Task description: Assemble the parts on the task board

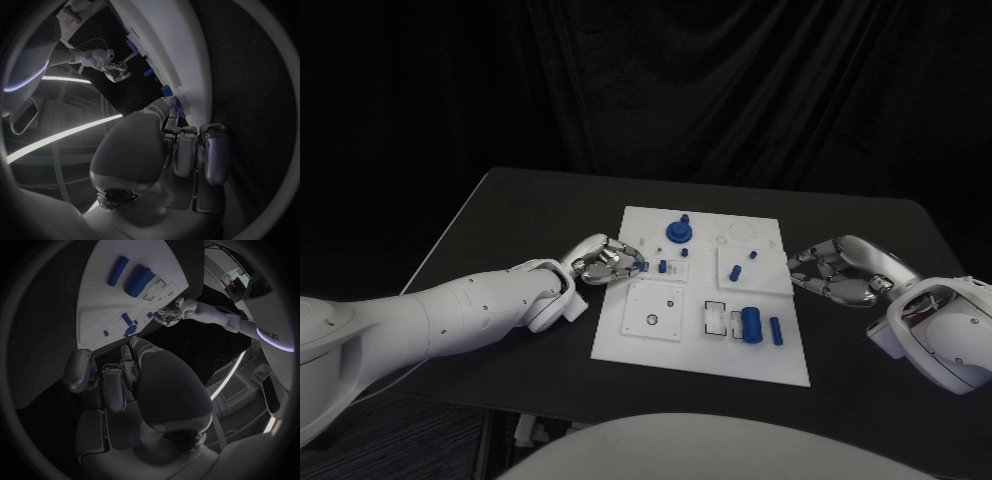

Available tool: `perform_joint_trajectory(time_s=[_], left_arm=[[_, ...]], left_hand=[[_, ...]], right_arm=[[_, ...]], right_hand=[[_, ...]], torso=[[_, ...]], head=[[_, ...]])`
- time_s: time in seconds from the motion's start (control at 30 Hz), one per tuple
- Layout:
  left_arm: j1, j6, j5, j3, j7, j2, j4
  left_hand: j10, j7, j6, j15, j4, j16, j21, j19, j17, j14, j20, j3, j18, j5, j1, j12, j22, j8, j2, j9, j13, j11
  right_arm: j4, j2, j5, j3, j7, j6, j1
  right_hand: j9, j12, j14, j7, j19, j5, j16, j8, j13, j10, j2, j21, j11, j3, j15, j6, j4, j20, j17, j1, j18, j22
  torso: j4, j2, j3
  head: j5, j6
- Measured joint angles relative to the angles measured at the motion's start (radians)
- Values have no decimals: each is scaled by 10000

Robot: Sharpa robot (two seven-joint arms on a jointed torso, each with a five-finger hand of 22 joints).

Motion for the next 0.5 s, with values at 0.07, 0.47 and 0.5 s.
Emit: perform_joint_trajectory(time_s=[0.07,0.47,0.5], left_arm=[[2,7,-7,1,-16,-1,0],[3,21,-21,4,-29,-12,5],[3,20,-23,3,-20,-16,11]], left_hand=[[0,2,-3,0,0,0,0,0,0,0,0,0,80,-6,-24,0,0,-3,24,0,0,0],[7,226,-999,167,37,0,0,58,0,-16,63,-16,158,-1156,-344,1,8,-187,-63,-330,3,195],[12,293,-1373,181,53,0,0,62,0,-2,97,-96,162,-1464,-382,0,8,-206,-104,-527,3,208]], right_arm=[[-1,2,0,0,-8,10,0],[-10,8,2,0,-45,62,0],[-11,8,2,0,-48,64,0]], right_hand=[[-1,0,0,0,0,0,0,0,-5,0,0,0,0,0,0,0,0,0,0,0,0,0],[-8,0,0,0,0,48,0,0,-6,0,0,0,0,0,0,0,0,0,0,-1,0,8],[-9,0,0,0,0,48,0,0,-6,0,0,0,0,0,0,-1,0,0,0,-1,1,8]], torso=[[-1,0,-1],[-9,2,-2],[-8,2,-1]], head=[[-12,0],[-25,0],[-25,0]])
